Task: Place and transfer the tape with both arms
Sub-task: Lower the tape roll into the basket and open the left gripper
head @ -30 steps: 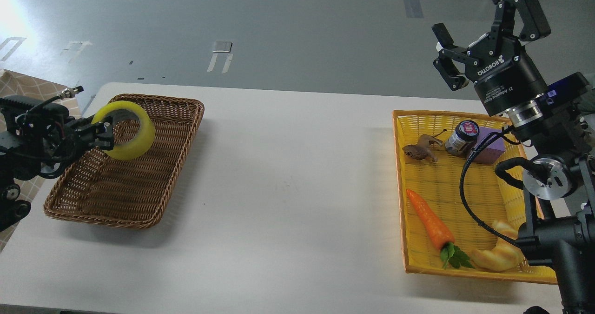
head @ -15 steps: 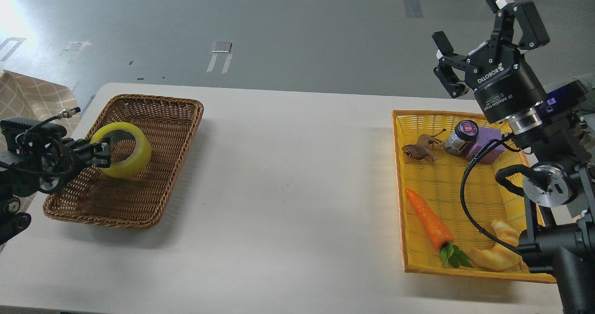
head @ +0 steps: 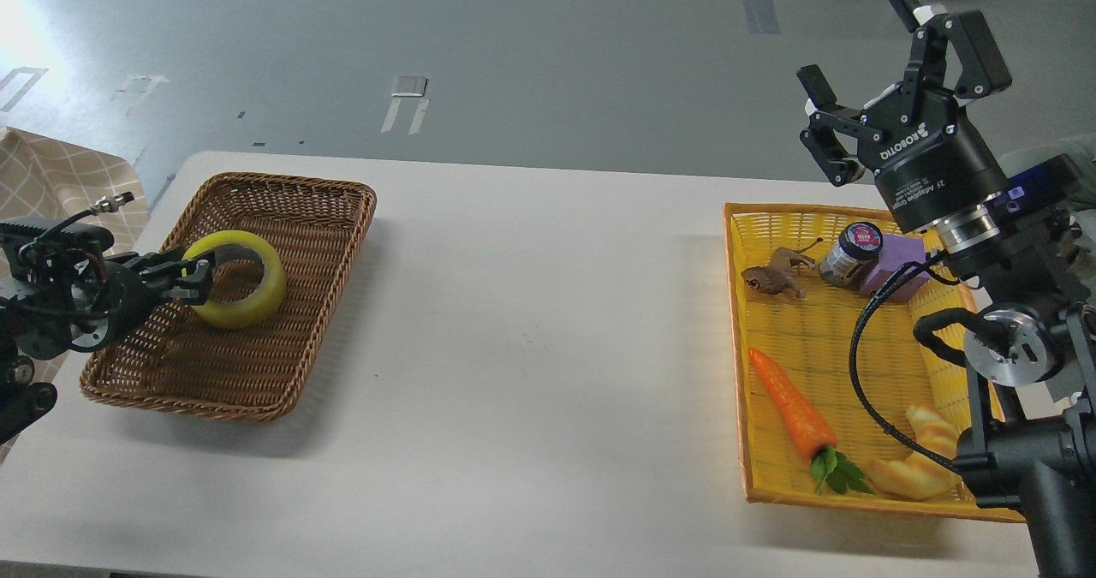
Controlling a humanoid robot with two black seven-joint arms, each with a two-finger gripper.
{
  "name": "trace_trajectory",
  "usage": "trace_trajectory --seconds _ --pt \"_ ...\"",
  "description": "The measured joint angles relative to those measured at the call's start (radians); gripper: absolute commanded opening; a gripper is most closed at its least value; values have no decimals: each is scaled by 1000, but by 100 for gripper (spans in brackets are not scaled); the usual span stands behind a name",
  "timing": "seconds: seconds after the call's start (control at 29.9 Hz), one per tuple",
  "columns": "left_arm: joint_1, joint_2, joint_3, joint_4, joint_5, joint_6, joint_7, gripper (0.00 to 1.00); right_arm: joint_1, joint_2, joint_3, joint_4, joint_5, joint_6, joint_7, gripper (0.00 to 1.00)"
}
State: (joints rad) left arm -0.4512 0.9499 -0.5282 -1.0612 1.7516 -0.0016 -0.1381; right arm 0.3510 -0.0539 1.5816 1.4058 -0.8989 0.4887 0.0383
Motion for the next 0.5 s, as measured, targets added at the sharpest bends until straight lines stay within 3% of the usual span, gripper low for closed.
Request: trace_trajectory --seconds 0.13,0.33,0.5 --pt "-5 2 1 15 -12 2 -24 97 -2 0 0 -2 0 0 0 100" --pt "-19 0 -2 19 -54 3 -29 98 -3 0 -1 -3 0 0 0 100" --pt "-77 -14 -12 13 -250 7 -29 98 -3 0 -1 -4 0 0 0 100"
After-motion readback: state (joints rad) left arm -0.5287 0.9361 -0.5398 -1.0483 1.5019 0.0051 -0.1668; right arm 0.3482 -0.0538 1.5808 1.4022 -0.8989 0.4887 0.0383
